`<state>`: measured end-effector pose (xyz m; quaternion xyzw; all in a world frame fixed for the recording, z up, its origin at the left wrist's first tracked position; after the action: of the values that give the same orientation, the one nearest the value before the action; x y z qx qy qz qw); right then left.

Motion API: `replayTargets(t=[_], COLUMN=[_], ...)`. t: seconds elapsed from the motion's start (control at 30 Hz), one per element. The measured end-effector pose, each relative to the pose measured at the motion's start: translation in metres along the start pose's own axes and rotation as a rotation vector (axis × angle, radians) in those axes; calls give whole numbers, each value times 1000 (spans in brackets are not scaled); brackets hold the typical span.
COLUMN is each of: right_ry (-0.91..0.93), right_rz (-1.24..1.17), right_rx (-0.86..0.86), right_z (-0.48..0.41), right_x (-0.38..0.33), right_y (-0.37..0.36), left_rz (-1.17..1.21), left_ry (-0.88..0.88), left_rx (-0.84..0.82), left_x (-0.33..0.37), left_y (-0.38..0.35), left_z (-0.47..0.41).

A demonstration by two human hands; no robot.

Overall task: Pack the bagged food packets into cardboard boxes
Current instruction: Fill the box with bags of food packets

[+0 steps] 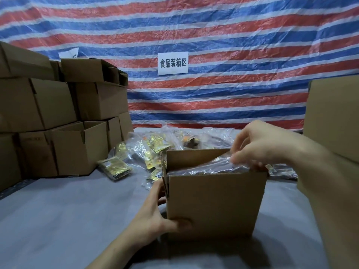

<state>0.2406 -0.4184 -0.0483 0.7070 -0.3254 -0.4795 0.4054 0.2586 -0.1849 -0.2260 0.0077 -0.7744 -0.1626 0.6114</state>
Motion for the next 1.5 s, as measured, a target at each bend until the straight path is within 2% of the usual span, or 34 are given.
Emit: replayTargets(t=[0.07,0.17,0.23,0.27,0.33,0.4,0.47,0.57,0.67,0.83,1.07,1.13,1.23,1.3,1.4,1.47,1.5], right_ry=[37,207,300,308,245,107,-15,-43,22,237,51,168,419,501,406,251,170], right_rz=[108,204,154,126,89,118,133,83,103,53,87,61,17,-26,-153,-311,-379], right_rx=[76,215,207,149,-37,-218,-294,-305,-302,-90,-136,-24,341,549,723,703,639], right_z=[1,5,4,1,-4,-7,-10,-12,-14,-22,-12,-4,18,41,77,98,106], right_x=[-11,-36,-47,-49,-46,-35,-22,-17,-20,-28,-8,-12,-18,-9,25,52,64], right_y=[3,6,-3,-12,-34,-54,-63,-66,-64,-53,-53,-47,-26,-18,-23,-39,-51], left_rz=[16,26,50,61,61,60,53,29,25,2,37,40,76,89,100,107,117], left_ry=[3,5,9,13,15,18,16,8,11,2,-19,-27,-10,-9,-18,-20,-16], left_rx=[0,-12,-16,-17,-20,-21,-20,-22,-14,-10,-54,-67,-69,-72,-91,-98,-101], left_x=[0,2,1,0,-1,-2,-4,-4,-4,-5,-5,-5,-5,-3,1,4,5], left_y=[0,-1,-1,-1,-1,-1,0,0,0,2,0,-1,-2,-2,-3,-4,-4], left_z=[0,1,0,0,-1,-1,-3,-4,-6,-7,-10,-10,-10,-9,-5,-3,-2])
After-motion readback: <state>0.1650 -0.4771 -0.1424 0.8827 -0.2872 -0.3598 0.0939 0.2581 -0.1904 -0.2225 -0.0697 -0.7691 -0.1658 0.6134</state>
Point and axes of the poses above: each hand's wrist, its own z-axis away from the middle knuckle, its own y-axis out of the back of the hand, x = y × z, the point moved 6 cm from there along -z, towards the middle knuckle, and after that the axes turned 11 degrees about y, right-handed, at the moved point
